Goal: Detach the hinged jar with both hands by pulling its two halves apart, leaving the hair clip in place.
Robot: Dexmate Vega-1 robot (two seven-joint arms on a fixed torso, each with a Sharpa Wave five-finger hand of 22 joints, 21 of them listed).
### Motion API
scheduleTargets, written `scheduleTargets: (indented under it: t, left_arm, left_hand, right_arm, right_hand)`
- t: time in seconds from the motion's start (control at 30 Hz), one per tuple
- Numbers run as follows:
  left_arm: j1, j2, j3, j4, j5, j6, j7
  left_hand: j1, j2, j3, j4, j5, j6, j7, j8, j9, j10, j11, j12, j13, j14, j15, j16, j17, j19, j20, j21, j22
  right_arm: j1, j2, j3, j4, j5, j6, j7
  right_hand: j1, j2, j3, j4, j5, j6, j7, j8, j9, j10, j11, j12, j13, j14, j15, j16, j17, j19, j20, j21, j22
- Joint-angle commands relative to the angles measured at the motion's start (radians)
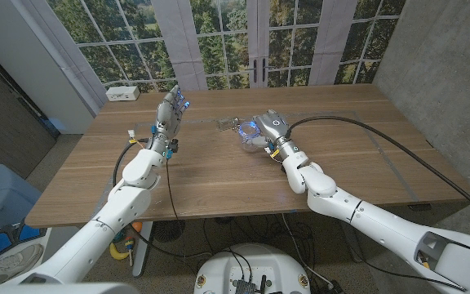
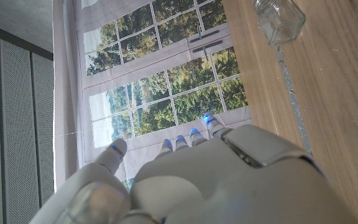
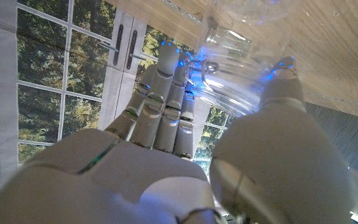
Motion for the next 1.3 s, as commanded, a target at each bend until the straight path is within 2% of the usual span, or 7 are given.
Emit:
scheduleTargets:
  t: [0.03,0.13,0.3,0.5,0.73,1.07,1.3]
  left_arm:
    - [-0.011,0.009,0.005,0.011,-0.009,0.007,-0.025]
    - [-0.014,0.009,0.006,0.014,-0.011,0.009,-0.028]
    - [-0.02,0.008,0.008,0.021,-0.012,0.007,-0.035]
    - [-0.03,0.007,0.01,0.032,-0.016,0.007,-0.046]
    - [-0.043,0.005,0.012,0.049,-0.021,0.004,-0.059]
    - [-0.059,0.003,0.013,0.069,-0.024,-0.002,-0.074]
    - [-0.065,0.004,0.014,0.075,-0.029,0.002,-0.081]
  left_hand:
    - [0.007,0.104,0.003,-0.008,0.001,-0.011,0.005,0.006,0.003,-0.165,0.006,0.01,0.002,-0.204,-0.047,0.007,0.002,-0.281,-0.145,-0.002,0.001]
    - [0.009,0.102,0.003,-0.011,0.001,-0.006,0.005,0.007,0.003,-0.16,0.007,0.011,0.002,-0.2,-0.047,0.007,0.001,-0.273,-0.142,-0.003,0.001]
    - [0.012,0.099,0.003,-0.014,0.0,-0.003,0.006,0.008,0.003,-0.156,0.008,0.011,0.002,-0.195,-0.046,0.007,0.001,-0.264,-0.137,-0.005,0.001]
    - [0.014,0.097,0.003,-0.017,-0.001,0.001,0.007,0.008,0.003,-0.151,0.01,0.012,0.002,-0.19,-0.046,0.007,0.0,-0.255,-0.134,-0.007,0.001]
    - [0.017,0.096,0.004,-0.021,-0.002,0.004,0.007,0.008,0.003,-0.146,0.012,0.012,0.002,-0.185,-0.046,0.006,-0.001,-0.245,-0.13,-0.01,0.001]
    - [0.02,0.095,0.006,-0.025,-0.003,0.006,0.006,0.007,0.003,-0.144,0.012,0.011,0.002,-0.182,-0.045,0.004,-0.002,-0.238,-0.127,-0.015,0.001]
    - [0.023,0.092,0.007,-0.029,-0.004,0.007,0.004,0.006,0.003,-0.144,0.01,0.01,0.002,-0.182,-0.046,0.002,-0.002,-0.235,-0.127,-0.022,0.001]
  right_arm:
    - [0.02,0.012,-0.031,-0.019,-0.047,-0.092,0.086]
    - [0.025,0.011,-0.037,-0.029,-0.058,-0.114,0.121]
    - [0.035,0.011,-0.047,-0.045,-0.073,-0.151,0.19]
    - [0.049,0.008,-0.055,-0.06,-0.079,-0.179,0.271]
    - [0.062,0.015,-0.061,-0.059,-0.085,-0.202,0.315]
    - [0.082,0.02,-0.05,-0.07,-0.043,-0.215,0.392]
    - [0.064,-0.016,0.03,-0.111,0.141,-0.097,0.385]
  right_hand:
    - [0.256,0.258,0.051,0.037,-0.013,0.155,-0.172,-0.003,-0.005,0.108,-0.134,-0.019,-0.015,-0.083,-0.113,-0.036,-0.022,0.036,-0.142,0.016,-0.002]
    - [0.204,0.222,0.032,0.048,-0.025,0.113,-0.173,-0.02,-0.012,0.068,-0.126,-0.046,-0.023,-0.131,-0.107,-0.08,-0.034,0.046,-0.109,0.015,-0.009]
    - [0.095,0.163,-0.001,0.071,-0.011,0.006,-0.175,-0.076,-0.03,-0.04,-0.112,-0.107,-0.046,-0.222,-0.103,-0.172,-0.075,0.029,-0.051,-0.012,-0.012]
    - [-0.028,0.091,-0.048,0.093,0.043,-0.174,-0.18,-0.177,-0.046,-0.287,-0.096,-0.171,-0.085,-0.383,-0.089,-0.328,-0.187,-0.018,0.008,-0.067,-0.01]
    - [-0.109,0.035,-0.119,0.109,0.13,-0.466,-0.175,-0.308,-0.044,-0.612,-0.065,-0.174,-0.139,-0.625,-0.025,-0.461,-0.294,-0.096,0.06,-0.149,-0.008]
    - [-0.161,0.005,-0.212,0.124,0.155,-0.747,-0.17,-0.322,-0.049,-0.903,-0.028,-0.175,-0.208,-0.883,0.05,-0.493,-0.371,-0.207,0.098,-0.264,-0.01]
    - [-0.233,0.007,-0.261,0.161,0.151,-0.776,-0.159,-0.309,-0.051,-0.964,-0.001,-0.166,-0.246,-0.984,0.103,-0.496,-0.41,-0.249,0.133,-0.317,-0.012]
